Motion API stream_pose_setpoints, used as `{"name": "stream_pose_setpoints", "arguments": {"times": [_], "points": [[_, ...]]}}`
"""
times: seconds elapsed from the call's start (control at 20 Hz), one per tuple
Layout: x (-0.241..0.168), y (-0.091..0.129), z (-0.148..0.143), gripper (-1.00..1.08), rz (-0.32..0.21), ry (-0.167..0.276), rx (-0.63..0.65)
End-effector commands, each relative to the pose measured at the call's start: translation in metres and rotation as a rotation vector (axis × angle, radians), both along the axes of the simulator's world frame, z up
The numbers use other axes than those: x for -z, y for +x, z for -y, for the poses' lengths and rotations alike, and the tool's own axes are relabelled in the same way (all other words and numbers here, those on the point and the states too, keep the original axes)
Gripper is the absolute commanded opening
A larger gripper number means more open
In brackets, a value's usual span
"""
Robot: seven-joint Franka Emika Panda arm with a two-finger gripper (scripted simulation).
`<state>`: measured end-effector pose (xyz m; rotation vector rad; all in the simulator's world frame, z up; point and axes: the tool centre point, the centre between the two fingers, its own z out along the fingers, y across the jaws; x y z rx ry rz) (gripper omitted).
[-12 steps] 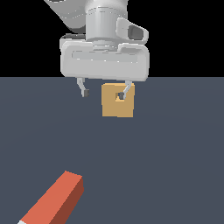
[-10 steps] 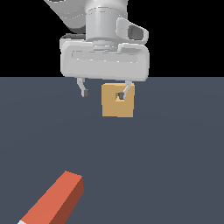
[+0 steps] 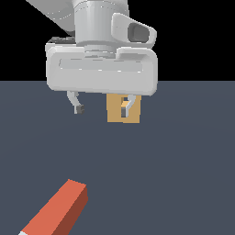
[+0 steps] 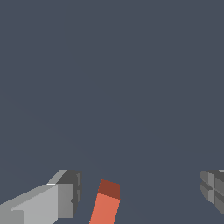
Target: Insert the peg into the horizontal hole in a box.
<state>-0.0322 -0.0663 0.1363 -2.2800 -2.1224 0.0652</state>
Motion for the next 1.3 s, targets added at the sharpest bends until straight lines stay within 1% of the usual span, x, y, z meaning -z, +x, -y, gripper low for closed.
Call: {"name": "stream_pose_setpoints", "arguments": {"times": [0.0, 0.35, 0.45, 0.6, 0.85, 1.25], "points": [[0.009, -0.009, 0.03, 1.0, 0.006, -0.001, 0.039], [0.042, -0.045, 0.13, 1.0, 0.031, -0.002, 0.168], [0.05, -0.055, 0.152, 1.0, 0.037, -0.002, 0.197], [0.059, -0.066, 0.176, 1.0, 0.043, -0.001, 0.231], [0.067, -0.076, 0.198, 1.0, 0.049, 0.001, 0.259], [0.073, -0.077, 0.2, 1.0, 0.048, 0.001, 0.263]]}}
